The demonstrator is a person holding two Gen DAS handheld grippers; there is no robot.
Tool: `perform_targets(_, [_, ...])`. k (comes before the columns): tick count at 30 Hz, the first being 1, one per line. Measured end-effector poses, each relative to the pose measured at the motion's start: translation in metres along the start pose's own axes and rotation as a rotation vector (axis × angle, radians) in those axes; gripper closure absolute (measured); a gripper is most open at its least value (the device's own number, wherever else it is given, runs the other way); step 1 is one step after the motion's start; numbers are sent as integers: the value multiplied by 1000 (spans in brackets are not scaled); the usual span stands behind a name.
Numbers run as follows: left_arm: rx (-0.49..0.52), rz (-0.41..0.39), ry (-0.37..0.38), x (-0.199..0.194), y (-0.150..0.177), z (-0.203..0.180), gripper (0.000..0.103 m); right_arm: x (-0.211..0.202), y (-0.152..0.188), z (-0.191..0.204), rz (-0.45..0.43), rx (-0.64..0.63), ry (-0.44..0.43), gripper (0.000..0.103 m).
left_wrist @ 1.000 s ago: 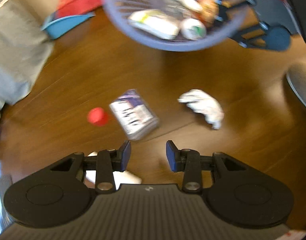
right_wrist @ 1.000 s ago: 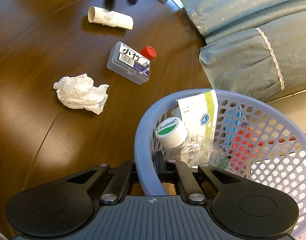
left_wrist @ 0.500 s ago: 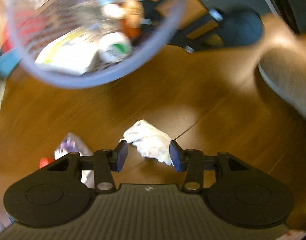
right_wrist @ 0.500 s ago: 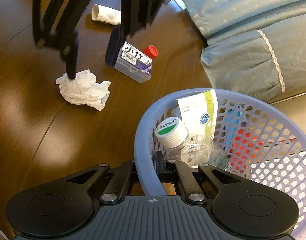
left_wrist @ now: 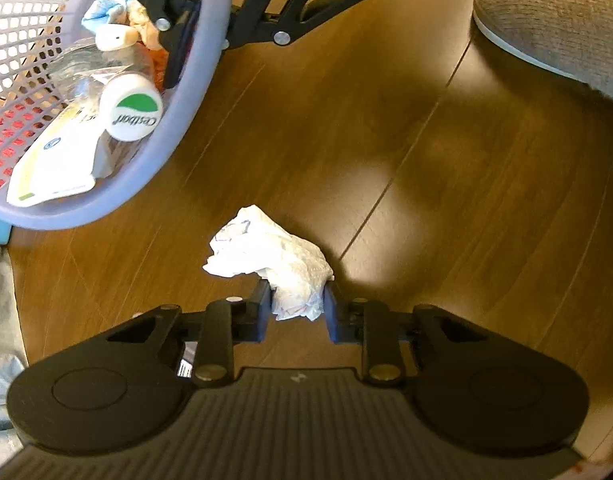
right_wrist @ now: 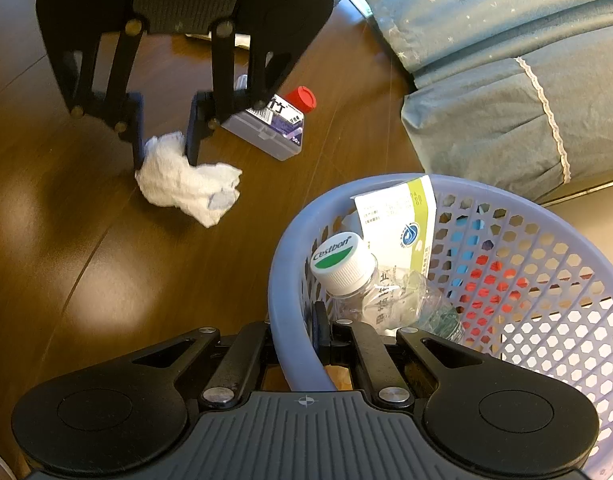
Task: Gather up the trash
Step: 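Grasp the crumpled white tissue with the left tool and lift it, then drop the tissue into the wastebasket by opening the left tool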
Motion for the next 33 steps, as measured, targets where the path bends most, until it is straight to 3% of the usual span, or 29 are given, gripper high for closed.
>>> perform_targets(11, [45,-21,-97,-51,24,3,81,2,0,-1,4,-1,0,103])
perform_targets(19, [54,-41,-181,-86,25,39,81,2,0,-2,7,-5,-1,102])
perform_targets(26, [72,-84,-243,-104,2,65,81,2,0,-2,7,-5,0,103])
perform_targets(33, [72,-178,-306,-107,-52,103,79,3,-1,-5,4,-2,1,103])
Point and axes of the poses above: each gripper's, at about its wrist camera, not at the fingertips, and x roughly the way its jaws point, z to its left, y to its underside, the point moved 6 cm from there along x, roughly the way its jaws point, and after that the axes turned 2 degrees about x, right-handed, at the moved point
